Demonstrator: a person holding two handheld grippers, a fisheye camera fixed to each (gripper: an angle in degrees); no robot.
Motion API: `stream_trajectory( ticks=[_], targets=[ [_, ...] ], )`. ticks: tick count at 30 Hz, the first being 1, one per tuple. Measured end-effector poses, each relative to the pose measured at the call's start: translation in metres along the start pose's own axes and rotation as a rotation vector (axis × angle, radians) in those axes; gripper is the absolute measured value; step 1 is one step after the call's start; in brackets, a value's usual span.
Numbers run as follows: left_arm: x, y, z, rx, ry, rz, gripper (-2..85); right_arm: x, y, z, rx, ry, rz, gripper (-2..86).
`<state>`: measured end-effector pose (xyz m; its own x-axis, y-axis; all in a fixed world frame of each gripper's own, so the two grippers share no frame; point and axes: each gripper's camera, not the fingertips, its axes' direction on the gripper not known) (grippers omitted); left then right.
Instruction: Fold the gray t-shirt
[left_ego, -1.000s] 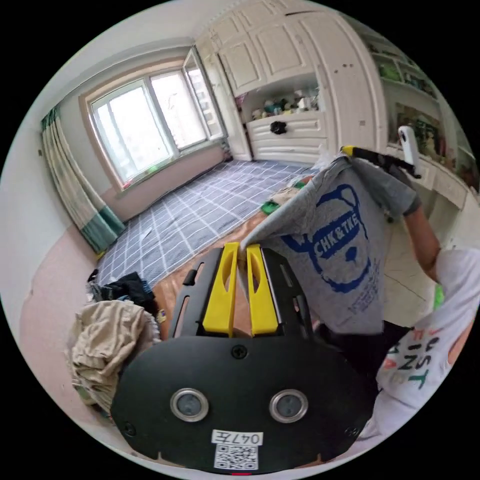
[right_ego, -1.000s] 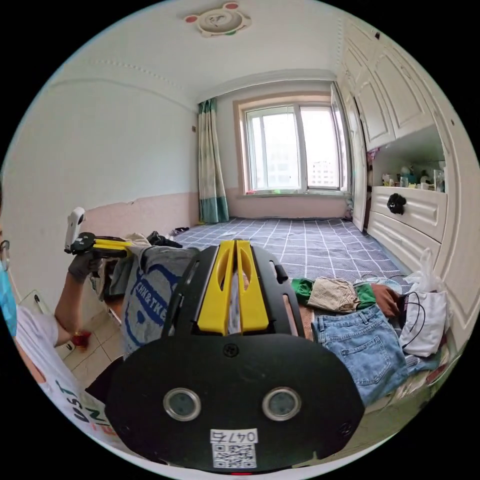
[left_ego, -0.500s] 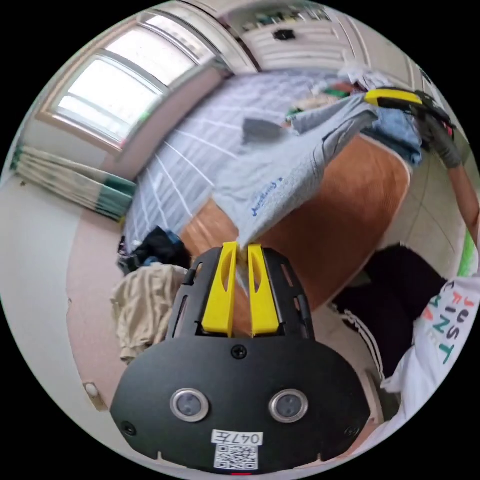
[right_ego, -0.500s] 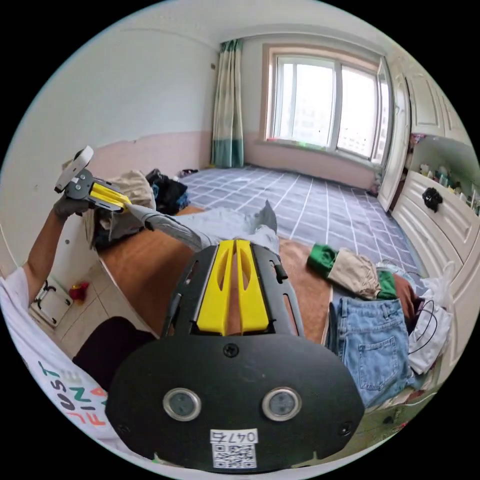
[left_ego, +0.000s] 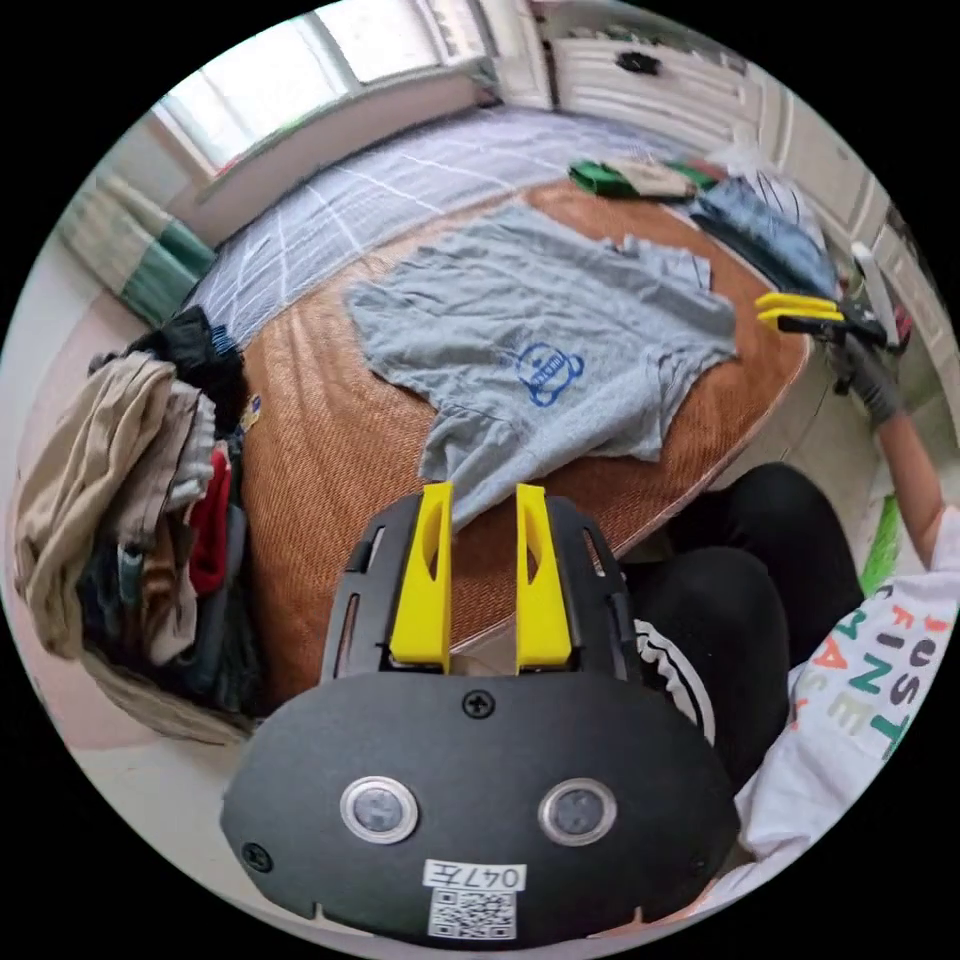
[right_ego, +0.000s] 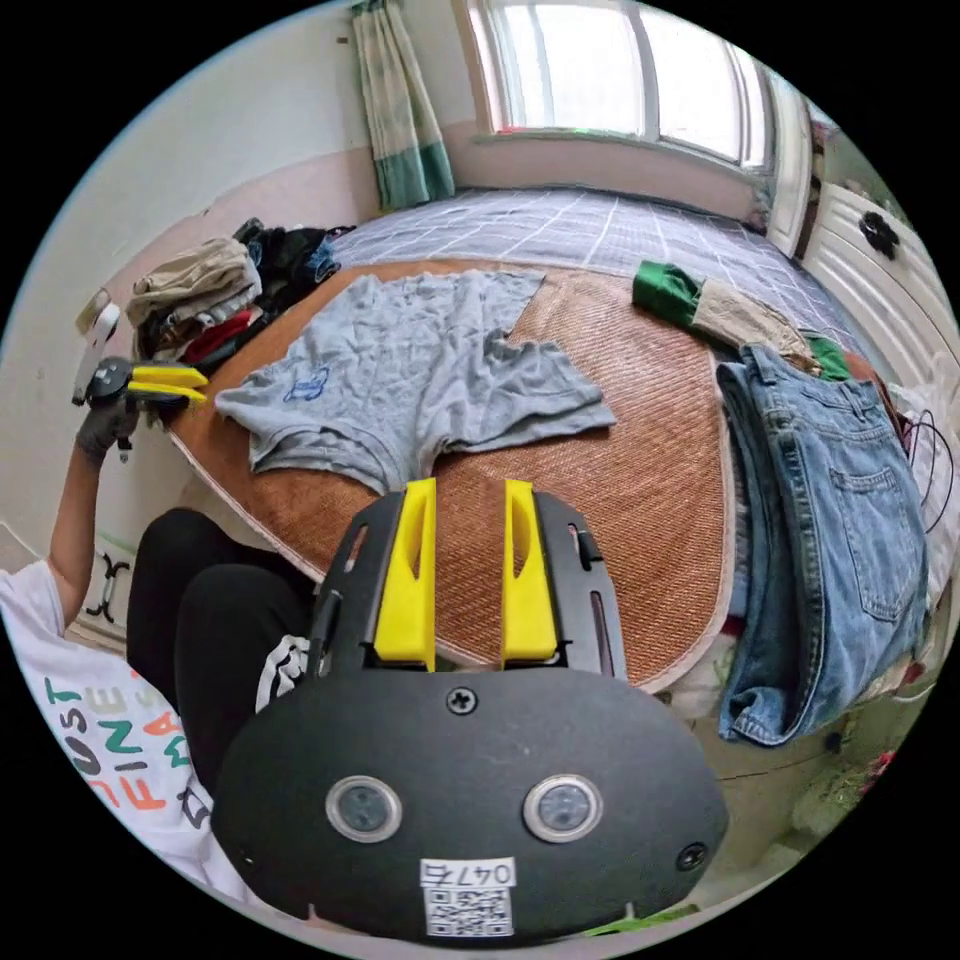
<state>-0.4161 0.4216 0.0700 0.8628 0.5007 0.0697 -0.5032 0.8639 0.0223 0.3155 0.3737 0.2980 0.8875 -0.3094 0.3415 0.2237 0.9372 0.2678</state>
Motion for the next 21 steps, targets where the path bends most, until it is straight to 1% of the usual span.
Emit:
stream_trajectory(
  ticks=[2, 3, 5, 6, 8, 10, 11, 12, 15, 17, 18, 21],
  targets=[
    [-0.018, 0.039, 0.04, -0.025, -0.041, -0.13, 9.1, 0.022, -0.027, -0.01, 0.035, 0.033, 0.074, 5.3],
    [-0.021, 0.049, 0.053, -0.031, -0.039, -0.161, 9.2, 0.026, -0.035, -0.009, 0.028, 0.046, 0.082, 5.3],
    [-0.027, 0.087, 0.099, -0.021, 0.019, -0.266, 9.4, 0.041, -0.07, 0.006, -0.023, 0.112, 0.117, 5.8],
    [-0.026, 0.096, 0.108, -0.012, 0.027, -0.287, 9.5, 0.044, -0.078, 0.011, -0.037, 0.125, 0.127, 5.9],
    [-0.013, 0.124, 0.136, 0.019, -0.002, -0.345, 9.5, 0.052, -0.106, 0.029, -0.071, 0.163, 0.163, 6.0],
    [-0.002, 0.138, 0.155, 0.029, -0.023, -0.368, 9.5, 0.051, -0.124, 0.043, -0.121, 0.167, 0.163, 4.7],
    [0.005, 0.144, 0.168, 0.034, -0.023, -0.372, 9.5, 0.043, -0.134, 0.052, -0.163, 0.153, 0.129, 3.2],
    [0.009, 0.147, 0.174, 0.035, -0.02, -0.372, 9.5, 0.038, -0.137, 0.051, -0.166, 0.172, 0.113, 2.2],
    [0.024, 0.164, 0.2, 0.036, -0.033, -0.372, 9.2, 0.015, -0.15, 0.024, -0.156, 0.244, 0.024, 0.3],
    [0.036, 0.181, 0.217, 0.042, -0.04, -0.366, 9.0, 0.021, -0.147, -0.014, -0.143, 0.334, 0.034, 0.1],
    [0.039, 0.186, 0.222, 0.044, -0.036, -0.363, 9.0, 0.025, -0.146, -0.023, -0.146, 0.348, 0.04, 0.1],
    [0.064, 0.202, 0.243, 0.062, 0.01, -0.335, 8.6, 0.052, -0.145, -0.046, -0.222, 0.331, 0.097, 1.3]
  ],
)
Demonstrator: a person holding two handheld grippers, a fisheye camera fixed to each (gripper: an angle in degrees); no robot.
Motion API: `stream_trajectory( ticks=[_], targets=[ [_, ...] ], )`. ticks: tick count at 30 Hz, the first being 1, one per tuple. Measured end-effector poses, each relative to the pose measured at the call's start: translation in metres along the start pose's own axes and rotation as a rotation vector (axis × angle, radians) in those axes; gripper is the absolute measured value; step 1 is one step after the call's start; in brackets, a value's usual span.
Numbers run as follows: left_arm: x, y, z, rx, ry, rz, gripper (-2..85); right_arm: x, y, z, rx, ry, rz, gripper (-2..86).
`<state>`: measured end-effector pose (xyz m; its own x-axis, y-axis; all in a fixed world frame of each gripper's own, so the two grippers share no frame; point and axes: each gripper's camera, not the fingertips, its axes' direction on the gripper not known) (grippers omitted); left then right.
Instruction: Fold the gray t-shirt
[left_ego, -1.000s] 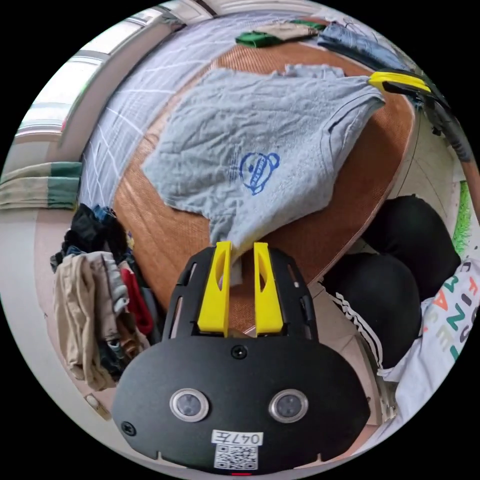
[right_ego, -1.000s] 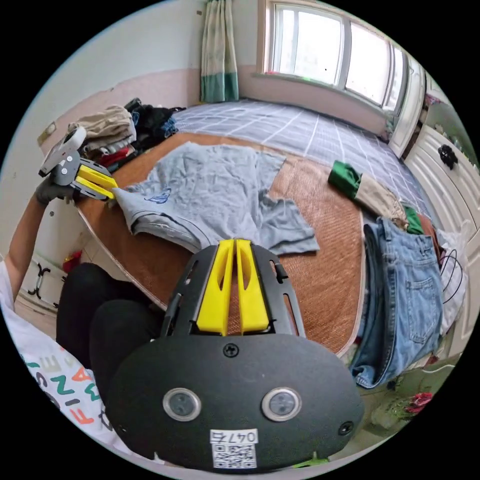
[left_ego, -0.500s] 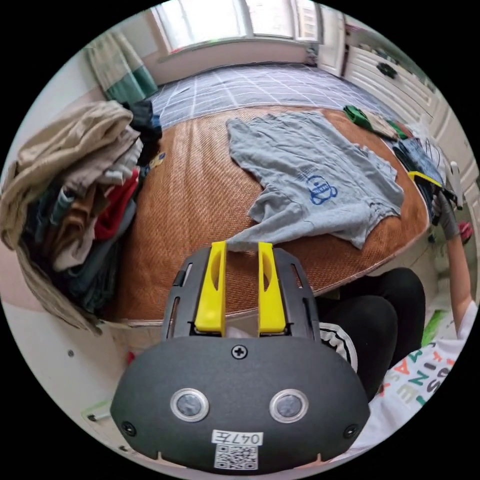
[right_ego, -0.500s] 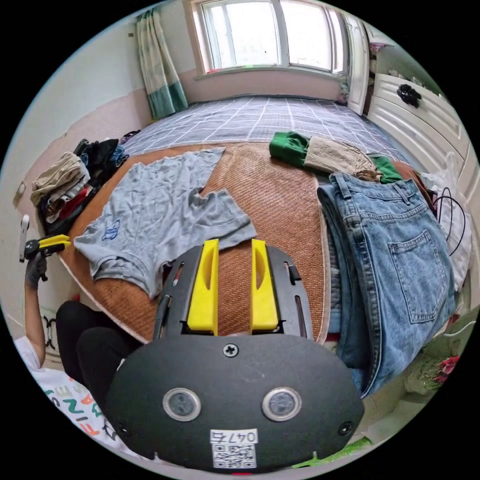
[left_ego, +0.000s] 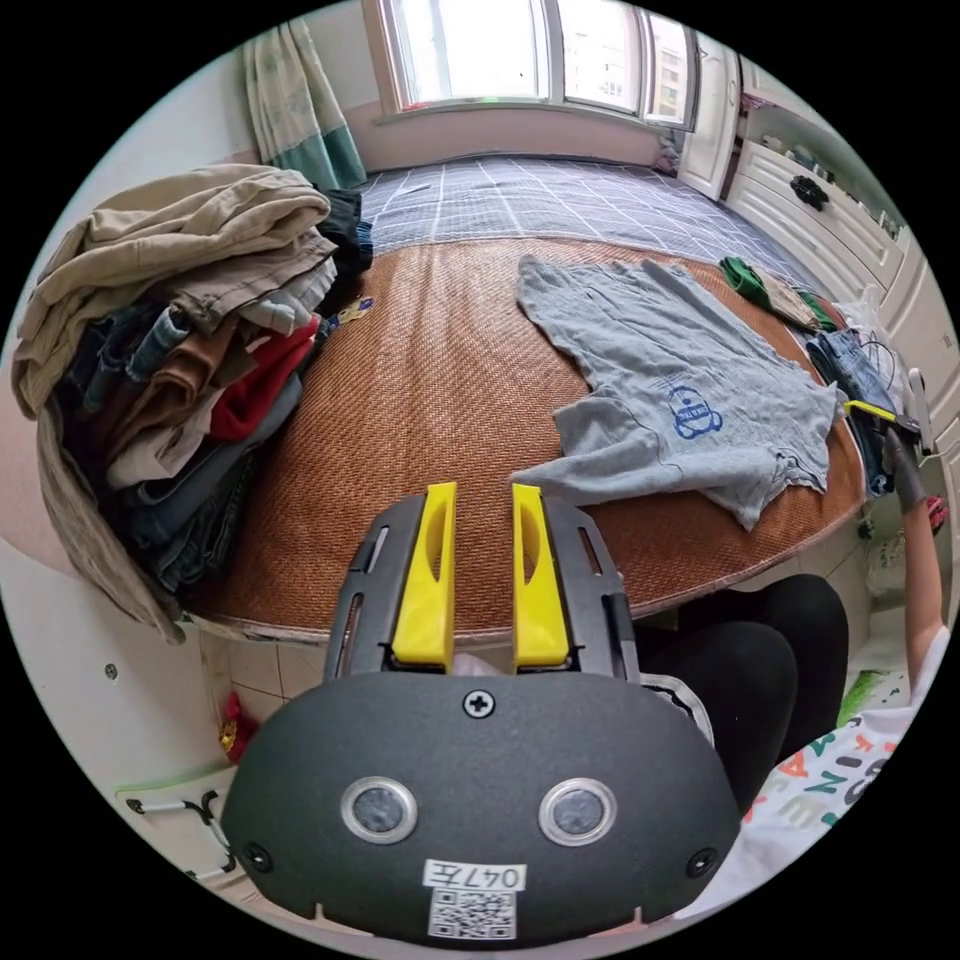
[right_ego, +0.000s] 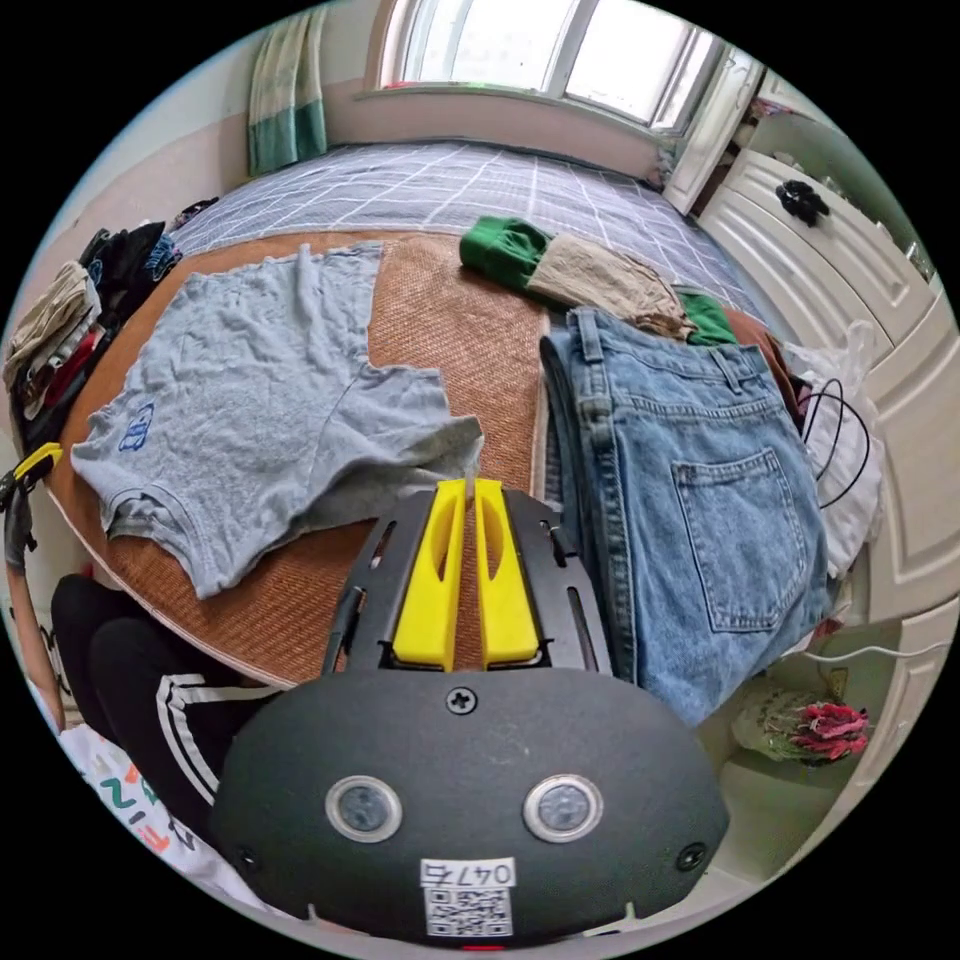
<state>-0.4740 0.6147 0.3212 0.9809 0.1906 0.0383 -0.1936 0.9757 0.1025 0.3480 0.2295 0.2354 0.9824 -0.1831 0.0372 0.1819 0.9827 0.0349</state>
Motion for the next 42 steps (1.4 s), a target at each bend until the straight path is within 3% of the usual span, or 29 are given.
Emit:
stream_trajectory(
  ticks=[3, 6, 8, 11, 15, 18, 21, 26, 30, 34, 36, 37, 39, 42],
  targets=[
    [0.032, 0.026, 0.016, 0.022, 0.061, 0.02, 8.5, 0.006, -0.001, -0.022, -0.013, 0.086, 0.024, 5.5],
    [0.068, 0.056, 0.036, 0.043, 0.145, 0.026, 8.9, -0.026, 0.005, -0.076, 0.171, -0.04, -0.06, 6.4],
    [0.088, 0.072, 0.061, 0.05, 0.19, 0.0, 9.8, -0.074, 0.008, -0.103, 0.252, -0.202, -0.243, 5.2],
    [0.102, 0.077, 0.105, 0.057, 0.221, -0.047, 11.7, -0.132, 0.006, -0.112, 0.253, -0.368, -0.469, 3.7],
    [0.124, 0.067, 0.157, 0.053, 0.313, -0.064, 11.8, -0.178, -0.003, -0.109, 0.218, -0.396, -0.608, 3.4],
    [0.159, 0.056, 0.176, 0.06, 0.324, -0.03, 6.0, -0.213, -0.022, -0.131, 0.26, -0.497, -0.689, 3.4],
    [0.196, 0.05, 0.153, 0.146, 0.336, 0.008, 0.4, -0.263, -0.048, -0.161, 0.311, -0.511, -0.809, 3.3],
    [0.229, 0.054, 0.132, 0.171, 0.227, 0.011, 3.9, -0.337, -0.104, -0.152, 0.164, -0.392, -0.933, 3.1],
    [0.232, 0.088, 0.162, 0.112, 0.232, -0.017, 5.9, -0.341, -0.123, -0.171, 0.157, -0.328, -0.939, 1.0],
    [0.25, 0.119, 0.192, 0.074, 0.269, -0.055, 6.6, -0.297, -0.16, -0.212, 0.163, -0.629, -0.833, 0.3],
    [0.264, 0.122, 0.2, 0.071, 0.274, -0.062, 6.8, -0.277, -0.184, -0.206, 0.08, -0.811, -0.785, 0.3],
    [0.273, 0.122, 0.204, 0.07, 0.286, -0.068, 6.9, -0.275, -0.199, -0.192, -0.05, -0.857, -0.789, 0.7],
    [0.286, 0.122, 0.206, 0.074, 0.296, -0.073, 7.4, -0.282, -0.21, -0.185, -0.175, -0.758, -0.84, 1.9],
    [0.302, 0.137, 0.203, 0.098, 0.262, -0.091, 8.0, -0.274, -0.232, -0.236, -0.02, -0.695, -0.881, 3.0]
  ],
)
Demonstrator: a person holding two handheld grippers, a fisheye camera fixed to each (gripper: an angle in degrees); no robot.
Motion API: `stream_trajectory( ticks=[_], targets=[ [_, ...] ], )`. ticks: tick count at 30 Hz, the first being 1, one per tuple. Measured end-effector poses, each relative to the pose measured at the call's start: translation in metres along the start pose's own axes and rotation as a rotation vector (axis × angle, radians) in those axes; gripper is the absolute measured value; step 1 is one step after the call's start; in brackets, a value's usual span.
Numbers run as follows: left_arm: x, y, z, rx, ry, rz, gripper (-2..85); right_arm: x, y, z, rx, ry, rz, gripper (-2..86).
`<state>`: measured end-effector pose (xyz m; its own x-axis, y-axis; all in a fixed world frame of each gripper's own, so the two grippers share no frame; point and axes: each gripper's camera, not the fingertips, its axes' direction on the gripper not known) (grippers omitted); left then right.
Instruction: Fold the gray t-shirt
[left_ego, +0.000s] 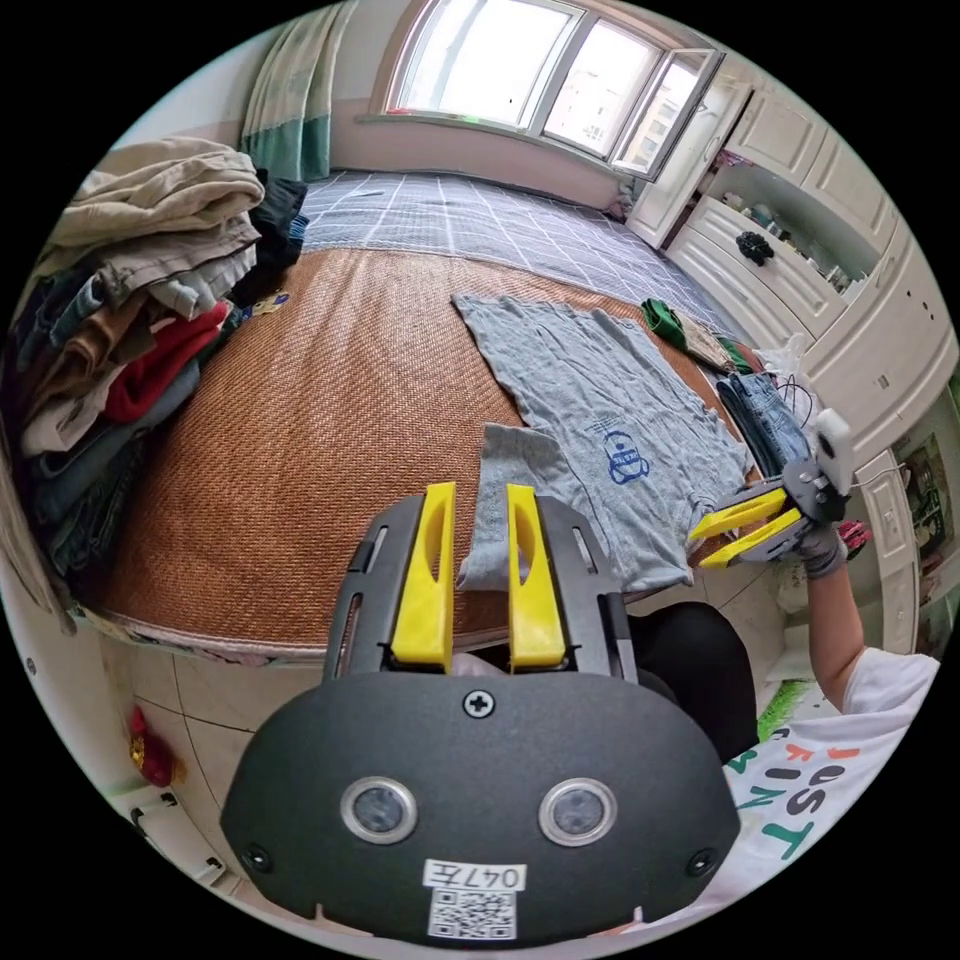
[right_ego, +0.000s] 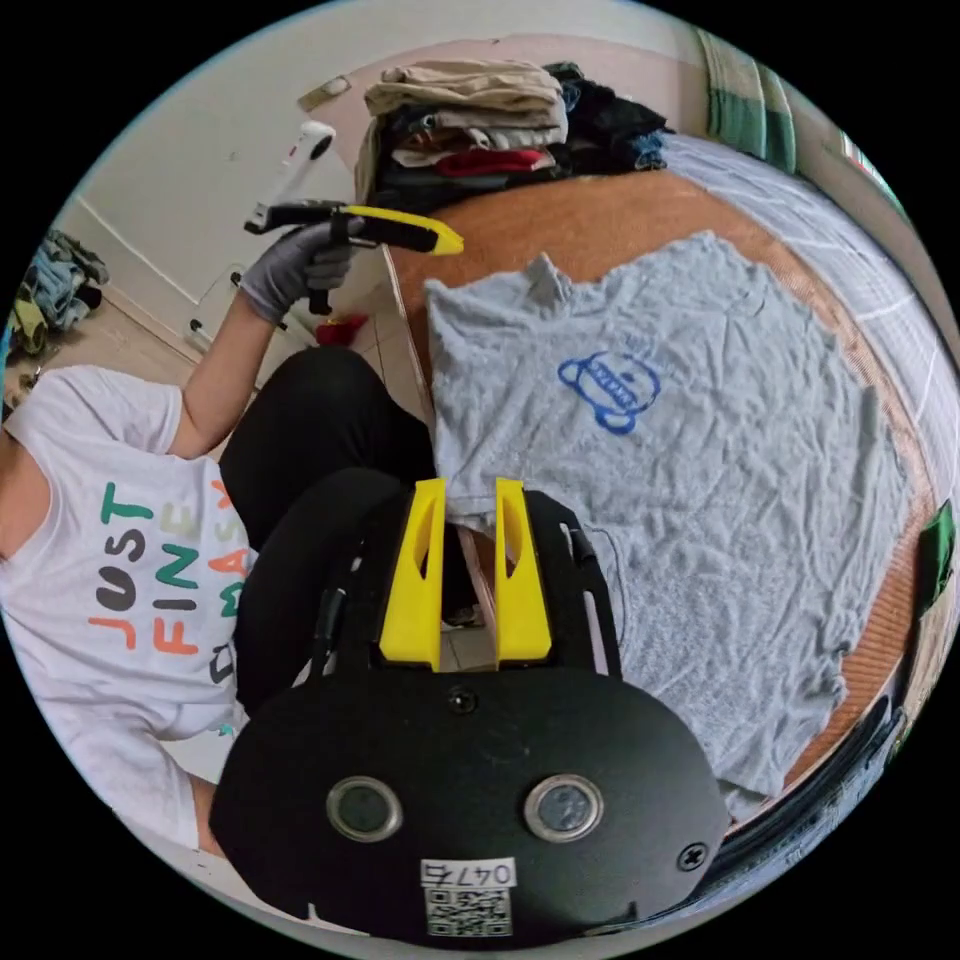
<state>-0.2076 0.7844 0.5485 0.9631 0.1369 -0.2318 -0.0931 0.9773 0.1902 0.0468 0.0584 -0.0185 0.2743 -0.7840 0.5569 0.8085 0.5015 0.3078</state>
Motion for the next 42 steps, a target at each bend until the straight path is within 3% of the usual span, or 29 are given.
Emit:
stream_trajectory(
  ticks=[2, 5, 15, 20, 28, 34, 38, 42],
  targets=[
    [0.006, 0.022, 0.002, 0.009, 0.026, -0.012, 8.4, 0.007, -0.029, -0.048, 0.164, 0.012, -0.019, 2.2],
    [0.017, 0.037, 0.007, -0.011, 0.023, -0.001, 9.3, 0.039, -0.09, -0.071, 0.212, 0.111, 0.038, 1.2],
    [0.084, 0.053, 0.031, -0.079, -0.057, 0.108, 10.7, 0.164, -0.308, -0.001, -0.017, 0.312, 0.229, 2.9],
    [0.068, 0.074, -0.009, 0.001, -0.017, 0.109, 0.4, 0.17, -0.352, 0.008, -0.057, 0.389, 0.241, 0.0],
    [-0.02, 0.086, -0.075, 0.054, -0.081, -0.047, 2.9, 0.173, -0.374, -0.022, 0.061, 0.27, 0.284, 3.7],
    [-0.067, 0.146, -0.132, 0.129, -0.04, -0.194, 9.8, 0.064, -0.316, -0.078, 0.146, 0.224, 0.057, 2.7],
    [-0.055, 0.169, -0.15, 0.093, 0.034, -0.191, 11.1, 0.014, -0.269, -0.062, 0.123, 0.315, -0.027, 1.4],
    [-0.031, 0.17, -0.158, 0.099, 0.011, -0.225, 14.1, 0.024, -0.267, -0.041, 0.073, 0.324, 0.036, 1.3]
  ],
)
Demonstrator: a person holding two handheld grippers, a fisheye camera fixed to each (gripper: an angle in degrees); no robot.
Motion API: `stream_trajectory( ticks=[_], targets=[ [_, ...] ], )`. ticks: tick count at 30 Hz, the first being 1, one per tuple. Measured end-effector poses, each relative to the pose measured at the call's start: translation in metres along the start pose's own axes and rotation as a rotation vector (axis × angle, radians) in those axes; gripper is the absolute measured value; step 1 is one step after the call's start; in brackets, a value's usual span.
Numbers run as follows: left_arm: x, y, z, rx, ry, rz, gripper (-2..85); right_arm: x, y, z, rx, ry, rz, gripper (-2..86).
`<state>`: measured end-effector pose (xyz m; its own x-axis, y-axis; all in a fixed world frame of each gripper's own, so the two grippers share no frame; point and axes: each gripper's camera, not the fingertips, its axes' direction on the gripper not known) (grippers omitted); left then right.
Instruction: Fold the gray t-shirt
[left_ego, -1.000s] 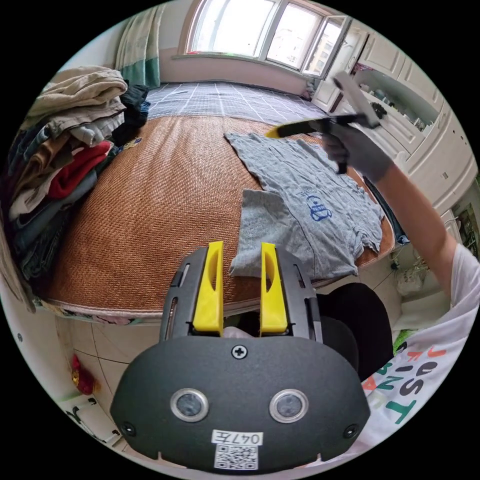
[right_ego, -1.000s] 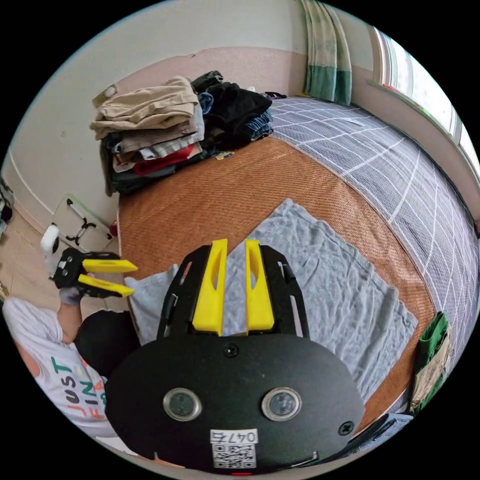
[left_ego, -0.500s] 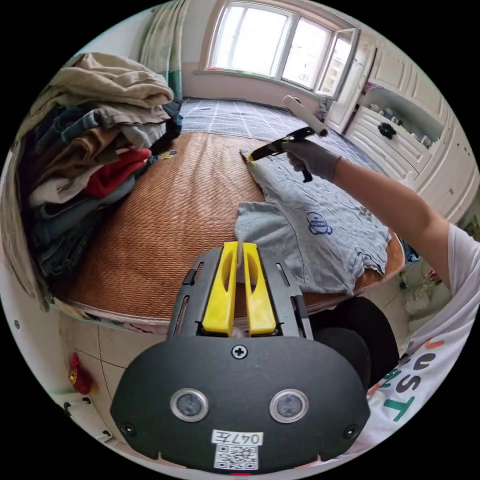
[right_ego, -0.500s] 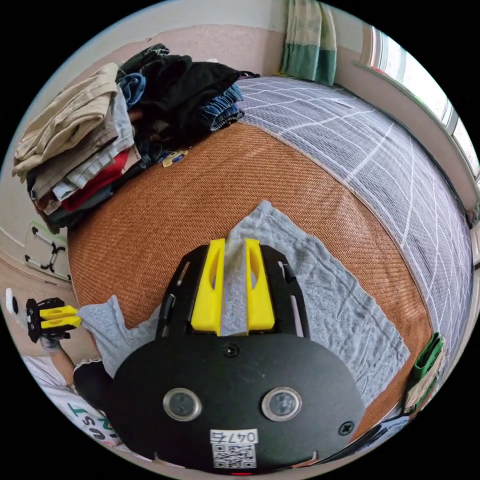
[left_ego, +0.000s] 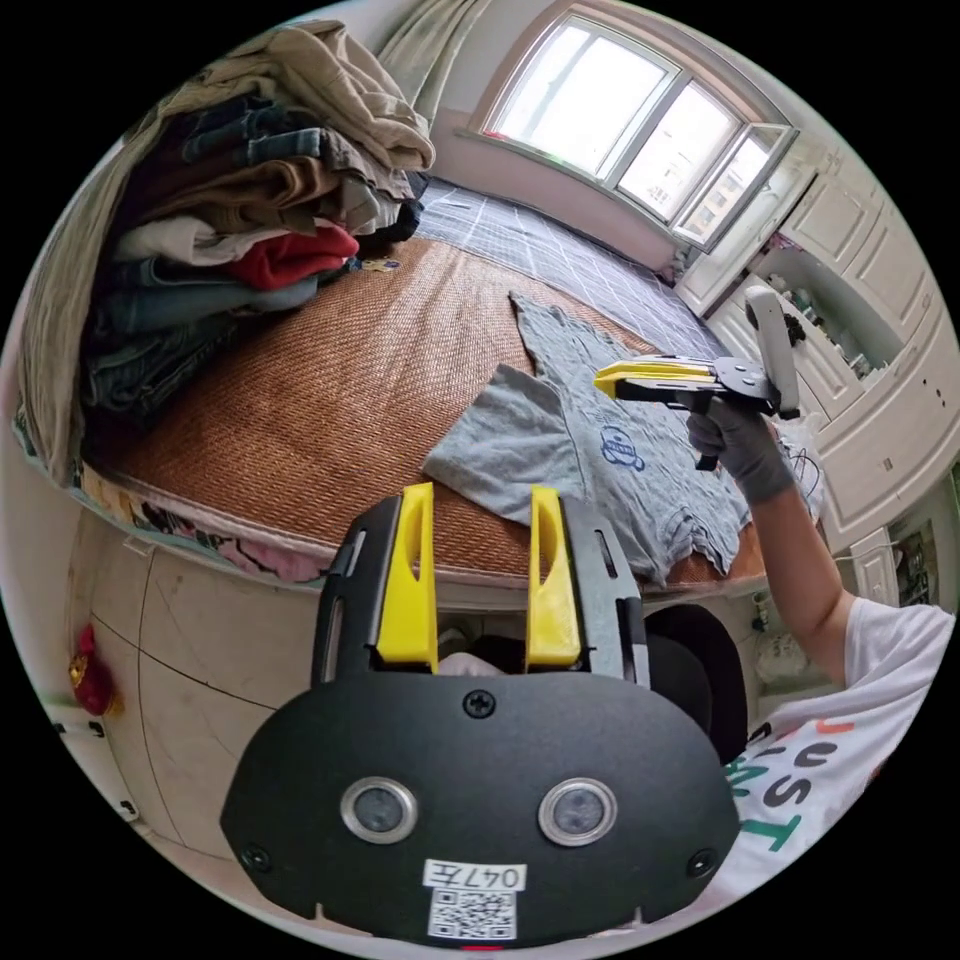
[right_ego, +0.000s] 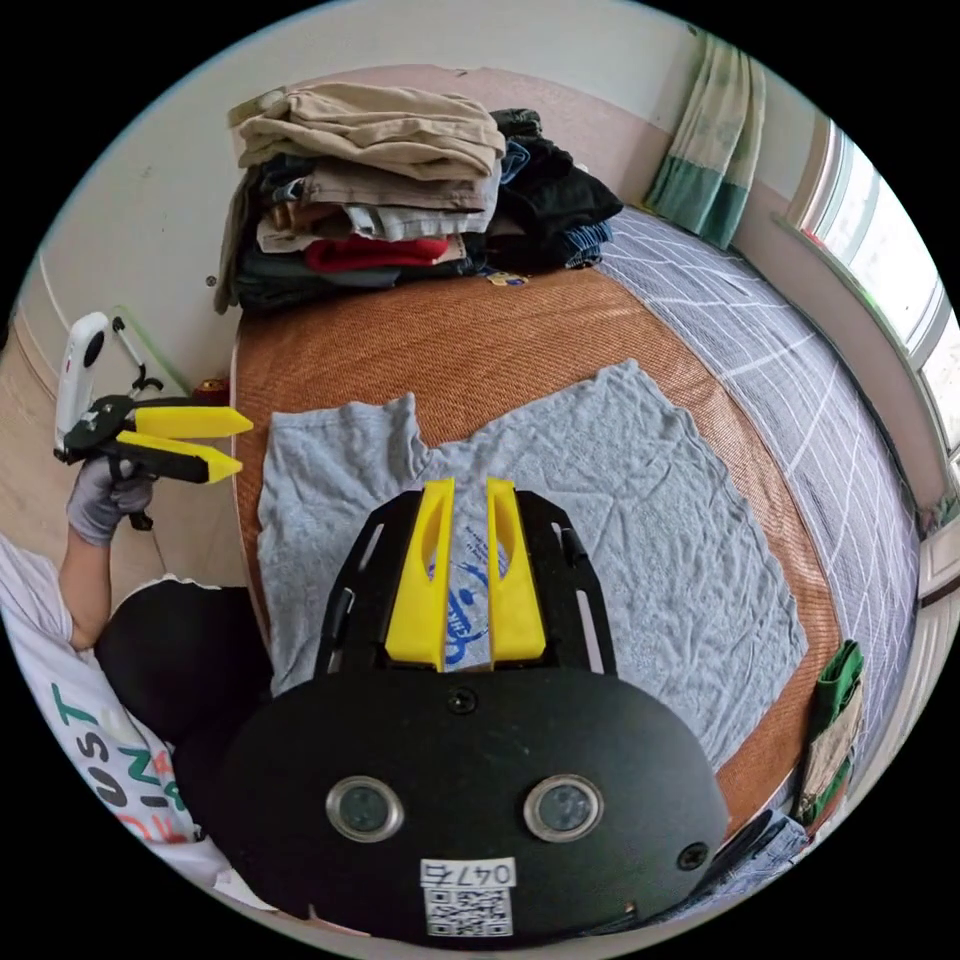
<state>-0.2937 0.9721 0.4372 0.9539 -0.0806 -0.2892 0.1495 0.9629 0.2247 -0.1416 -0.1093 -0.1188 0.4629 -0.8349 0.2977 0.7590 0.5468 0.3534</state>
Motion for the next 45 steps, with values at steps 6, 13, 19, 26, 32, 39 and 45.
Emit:
stream_trajectory(
  ticks=[6, 13, 19, 26, 32, 39, 45],
  targets=[
    [0.0, -0.029, -0.009, 0.018, -0.048, -0.046, 15.2, 0.035, -0.026, 0.001, 0.059, 0.019, 0.086, 0.9],
    [0.002, -0.061, -0.033, 0.064, 0.0, -0.036, 2.2, 0.097, -0.074, 0.074, -0.046, 0.065, 0.224, 2.0],
    [0.01, -0.105, -0.088, 0.119, 0.047, 0.005, -0.8, 0.12, -0.073, 0.137, -0.066, 0.059, 0.317, 1.5],
    [0.057, -0.193, -0.177, 0.196, 0.112, 0.054, -0.9, 0.129, -0.034, 0.148, 0.008, 0.076, 0.303, -1.0],
    [0.178, -0.275, -0.235, 0.218, 0.167, 0.211, -0.9, 0.178, 0.032, 0.11, 0.13, -0.054, 0.344, -1.1],
    [0.373, -0.362, -0.226, 0.115, 0.297, 0.409, -0.9, 0.247, 0.155, 0.067, 0.208, -0.087, 0.341, -1.1],
    [0.555, -0.397, -0.166, 0.045, 0.332, 0.507, -0.9, 0.307, 0.296, 0.064, 0.216, -0.088, 0.433, -0.5]
  ],
)
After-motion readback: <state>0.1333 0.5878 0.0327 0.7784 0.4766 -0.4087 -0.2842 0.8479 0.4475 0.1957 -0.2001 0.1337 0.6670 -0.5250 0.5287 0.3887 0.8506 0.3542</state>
